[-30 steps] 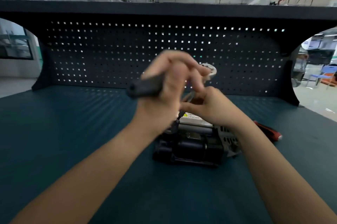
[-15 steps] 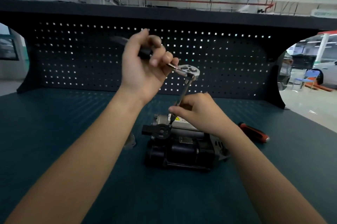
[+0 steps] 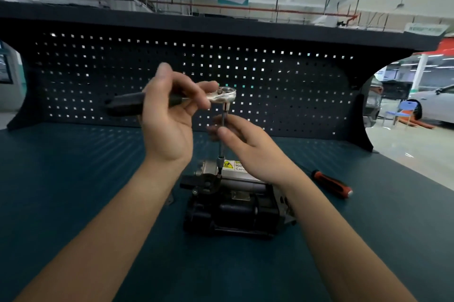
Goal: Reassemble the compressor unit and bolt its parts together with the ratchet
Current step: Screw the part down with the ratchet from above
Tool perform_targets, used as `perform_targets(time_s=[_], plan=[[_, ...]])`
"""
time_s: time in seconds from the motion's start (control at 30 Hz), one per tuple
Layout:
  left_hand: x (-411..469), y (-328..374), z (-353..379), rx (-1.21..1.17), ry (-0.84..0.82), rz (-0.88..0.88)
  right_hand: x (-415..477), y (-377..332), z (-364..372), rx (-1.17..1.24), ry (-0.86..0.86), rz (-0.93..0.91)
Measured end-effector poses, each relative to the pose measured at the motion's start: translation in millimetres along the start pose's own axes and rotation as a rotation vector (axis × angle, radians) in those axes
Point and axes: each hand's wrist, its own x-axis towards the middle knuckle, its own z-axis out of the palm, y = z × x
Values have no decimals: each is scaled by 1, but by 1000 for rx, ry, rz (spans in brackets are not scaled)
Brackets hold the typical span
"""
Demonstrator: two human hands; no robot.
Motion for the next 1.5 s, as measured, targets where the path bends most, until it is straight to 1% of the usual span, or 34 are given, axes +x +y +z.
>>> perform_targets(time_s=[0.07,0.13,0.2,0.23,0.27,0.3,0.37,0.43,0.5,0.53,0.57,0.63,0.67,0.7,0.73,0.77,0.8,0.9,0.97,1.0,1.03,1.07,1.13,1.2,1.23,1.27,1.3,1.33,1.37,1.4,1.43,1.47,1.5], plan=[[12,0,-7,-177,42,-168,-1,0,-4,15,13,-15],[28,-2,-8,-301,133,-376,-2,-1,-5,-17,25,-32],[48,-8,-8,-291,220,-566,-2,-1,-4,-98,53,-42],[58,-10,-6,-262,217,-669,-2,-1,-4,-144,63,-48],[64,-14,-3,-261,177,-757,-2,0,-5,-176,78,-57],[69,-17,0,-262,148,-816,-2,0,-5,-201,89,-59],[71,-25,6,-249,153,-844,-2,2,-6,-228,117,-65],[66,-27,11,-225,232,-755,-1,3,-6,-244,158,-82],[50,-24,11,-221,256,-552,1,6,-4,-232,192,-90],[38,-21,10,-164,208,-395,3,7,-2,-223,218,-89],[23,-16,10,-23,118,-188,4,7,0,-218,248,-90],[-5,-8,9,392,-173,273,4,9,4,-276,311,-122],[-15,-9,8,560,-310,450,4,6,7,-340,326,-126],[-20,-11,6,648,-377,550,3,4,9,-398,324,-126],[-21,-11,4,629,-376,545,2,2,10,-407,320,-118],[-18,-10,2,547,-328,474,1,1,9,-369,319,-112],[-11,-8,1,422,-270,356,0,0,7,-318,317,-95],[13,-5,-3,-17,-43,-140,-2,-4,-1,-183,257,-28],[31,-5,-7,-263,67,-452,-4,-6,-4,-200,205,-45],[40,-5,-9,-314,70,-575,-5,-7,-4,-233,184,-59],[49,-5,-10,-331,25,-675,-5,-8,-4,-263,169,-74],[56,-7,-10,-336,-38,-747,-5,-8,-4,-273,160,-79],[62,-13,-10,-332,-89,-812,-5,-6,-2,-268,148,-77],[59,-15,-5,-306,-20,-831,-4,-3,-5,-269,151,-76],[54,-14,-6,-318,44,-784,-2,-1,-6,-270,160,-77],[50,-12,-2,-311,86,-698,-1,1,-7,-264,174,-71],[42,-9,-1,-224,79,-591,0,2,-7,-242,196,-71],[31,-3,4,-34,-9,-488,1,5,-6,-226,220,-67],[18,2,10,303,-155,-330,2,3,-4,-224,245,-64],[4,6,14,689,-306,-157,2,3,-2,-209,256,-60],[-9,7,13,914,-424,163,2,4,0,-178,256,-57],[-21,9,12,1053,-521,413,1,4,2,-97,253,-53],[-35,11,12,1086,-593,515,1,2,2,-70,269,-59]])
